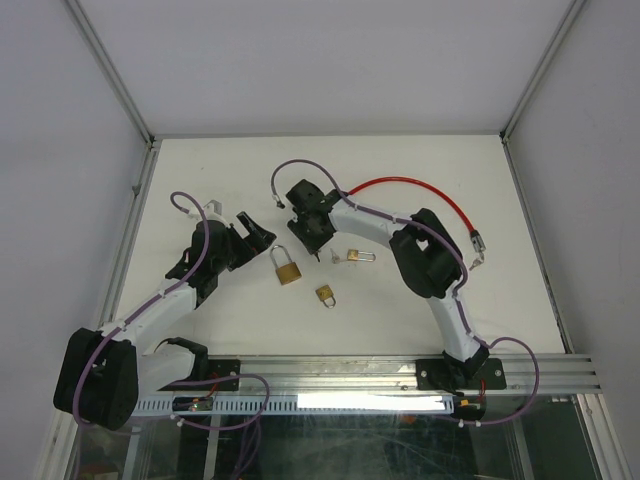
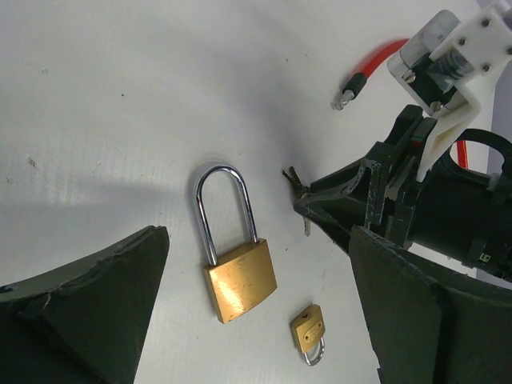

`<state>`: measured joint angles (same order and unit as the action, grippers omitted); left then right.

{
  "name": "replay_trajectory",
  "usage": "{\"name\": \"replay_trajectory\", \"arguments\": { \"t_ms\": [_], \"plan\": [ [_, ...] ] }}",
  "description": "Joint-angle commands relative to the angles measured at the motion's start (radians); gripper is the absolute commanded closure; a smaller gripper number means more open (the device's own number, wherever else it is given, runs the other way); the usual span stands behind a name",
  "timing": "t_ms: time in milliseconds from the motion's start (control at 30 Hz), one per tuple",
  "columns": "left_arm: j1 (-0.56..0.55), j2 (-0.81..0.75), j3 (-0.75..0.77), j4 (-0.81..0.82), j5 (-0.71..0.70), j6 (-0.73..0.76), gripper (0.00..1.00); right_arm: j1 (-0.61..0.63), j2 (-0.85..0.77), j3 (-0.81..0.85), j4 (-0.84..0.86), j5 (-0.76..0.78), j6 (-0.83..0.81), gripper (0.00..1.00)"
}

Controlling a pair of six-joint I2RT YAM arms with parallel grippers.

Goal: Unlock with the key
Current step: Pick up the key from the center of the board.

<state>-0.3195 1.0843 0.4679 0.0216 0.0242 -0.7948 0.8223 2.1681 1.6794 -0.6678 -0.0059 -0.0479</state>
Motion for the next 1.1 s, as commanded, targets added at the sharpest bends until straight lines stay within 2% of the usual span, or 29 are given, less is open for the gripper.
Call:
{"name": "replay_trajectory", "arguments": {
  "t_ms": [0, 100, 267, 433, 633, 933, 1067],
  "plan": [
    [0.000, -0.033, 0.000, 0.014, -0.010, 0.017, 0.01, 0.011, -0.001, 0.036, -0.066, 0.037, 0.000, 0.73],
    [0.001, -0.039, 0.000, 0.016, 0.004, 0.016, 0.01, 0.012, -0.042, -0.003, -0.029, 0.033, 0.015, 0.88],
    [0.001, -0.048, 0.005, 0.029, 0.048, 0.006, 0.01, 0.017, -0.137, -0.094, 0.079, 0.000, 0.055, 1.00],
    [0.000, -0.048, 0.008, 0.067, 0.121, -0.030, 0.01, 0.018, -0.263, -0.242, 0.270, -0.069, 0.104, 1.00],
    [0.000, -0.018, 0.001, 0.146, 0.212, -0.065, 0.04, 0.018, -0.381, -0.419, 0.479, -0.083, 0.186, 1.00],
    [0.002, 0.060, -0.024, 0.373, 0.361, -0.162, 0.13, 0.017, -0.591, -0.736, 0.958, -0.124, 0.340, 1.00],
    [0.001, 0.083, -0.037, 0.464, 0.406, -0.178, 0.18, 0.018, -0.642, -0.822, 1.101, -0.154, 0.423, 1.00]
  ]
}}
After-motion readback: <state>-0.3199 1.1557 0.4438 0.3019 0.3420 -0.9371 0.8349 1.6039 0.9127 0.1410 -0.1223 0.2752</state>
